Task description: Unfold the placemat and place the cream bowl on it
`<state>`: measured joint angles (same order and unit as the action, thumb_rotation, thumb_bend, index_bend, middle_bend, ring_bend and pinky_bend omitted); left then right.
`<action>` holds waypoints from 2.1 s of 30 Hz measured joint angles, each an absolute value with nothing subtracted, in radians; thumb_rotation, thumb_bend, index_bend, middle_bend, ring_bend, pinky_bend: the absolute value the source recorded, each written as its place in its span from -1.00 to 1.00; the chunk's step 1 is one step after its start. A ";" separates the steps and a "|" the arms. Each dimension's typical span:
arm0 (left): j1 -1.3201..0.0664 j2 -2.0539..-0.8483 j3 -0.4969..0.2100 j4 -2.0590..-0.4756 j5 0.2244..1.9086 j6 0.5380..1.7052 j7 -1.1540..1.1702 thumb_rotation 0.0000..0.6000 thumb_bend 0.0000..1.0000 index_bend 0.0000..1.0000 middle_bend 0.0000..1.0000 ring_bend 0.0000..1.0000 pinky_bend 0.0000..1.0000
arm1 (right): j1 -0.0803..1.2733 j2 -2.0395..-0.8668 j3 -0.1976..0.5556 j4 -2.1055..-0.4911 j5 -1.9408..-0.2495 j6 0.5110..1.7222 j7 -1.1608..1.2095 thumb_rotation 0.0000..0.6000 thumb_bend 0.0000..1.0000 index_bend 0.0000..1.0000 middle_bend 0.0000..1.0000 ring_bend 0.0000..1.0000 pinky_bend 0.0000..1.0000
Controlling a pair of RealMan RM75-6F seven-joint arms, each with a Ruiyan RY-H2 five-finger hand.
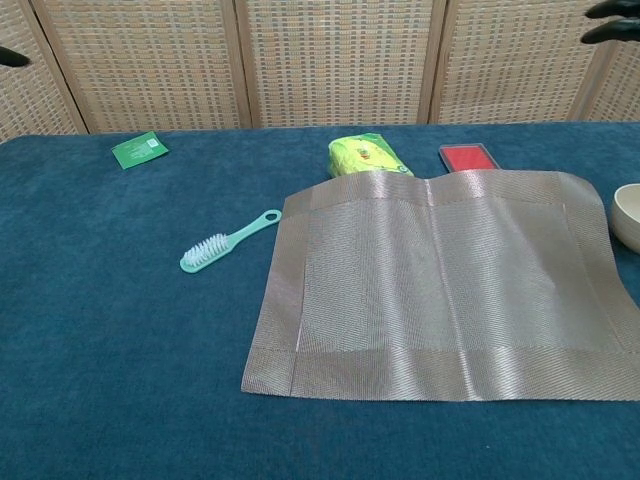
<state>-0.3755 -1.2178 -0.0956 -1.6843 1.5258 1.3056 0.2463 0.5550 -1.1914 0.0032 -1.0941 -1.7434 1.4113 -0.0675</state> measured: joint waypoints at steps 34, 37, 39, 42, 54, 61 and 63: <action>-0.804 -1.716 0.075 -1.064 1.874 1.053 -0.066 1.00 -1.00 -0.55 -1.00 -1.00 -1.00 | 0.265 -1.290 0.041 -1.388 -1.554 1.518 0.028 1.00 -1.00 -0.96 -1.00 -1.00 -1.00; -0.807 -1.730 0.082 -1.053 1.868 1.050 -0.068 1.00 -1.00 -0.54 -1.00 -1.00 -1.00 | 0.261 -1.290 0.045 -1.388 -1.562 1.525 0.030 1.00 -1.00 -0.96 -1.00 -1.00 -1.00; -0.810 -1.740 0.088 -1.047 1.863 1.047 -0.070 1.00 -1.00 -0.54 -1.00 -1.00 -1.00 | 0.259 -1.290 0.048 -1.388 -1.566 1.530 0.032 1.00 -1.00 -0.96 -1.00 -1.00 -1.00; -0.814 -1.746 0.094 -1.043 1.859 1.047 -0.067 1.00 -1.00 -0.54 -1.00 -1.00 -1.00 | 0.256 -1.290 0.052 -1.388 -1.569 1.531 0.036 1.00 -1.00 -0.96 -1.00 -1.00 -1.00; -0.817 -1.771 0.103 -1.040 1.837 1.048 -0.052 1.00 -0.99 -0.54 -1.00 -1.00 -1.00 | 0.248 -1.287 0.060 -1.397 -1.582 1.531 0.034 1.00 -1.00 -0.96 -1.00 -1.00 -1.00; -0.830 -1.782 0.106 -1.041 1.825 1.037 -0.052 1.00 -0.55 -0.52 -1.00 -1.00 -1.00 | 0.243 -1.285 0.062 -1.405 -1.595 1.537 0.031 1.00 -1.00 -0.95 -1.00 -1.00 -1.00; -0.832 -1.782 0.108 -1.043 1.823 1.037 -0.053 1.00 -0.43 -0.52 -1.00 -1.00 -1.00 | 0.242 -1.284 0.063 -1.407 -1.598 1.537 0.031 1.00 -1.00 -0.95 -1.00 -1.00 -1.00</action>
<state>-0.8321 -1.7824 0.1082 -1.0429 1.8227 1.0368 -0.0533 0.2419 -1.2840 0.0630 -1.4065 -1.5977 1.5370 0.0310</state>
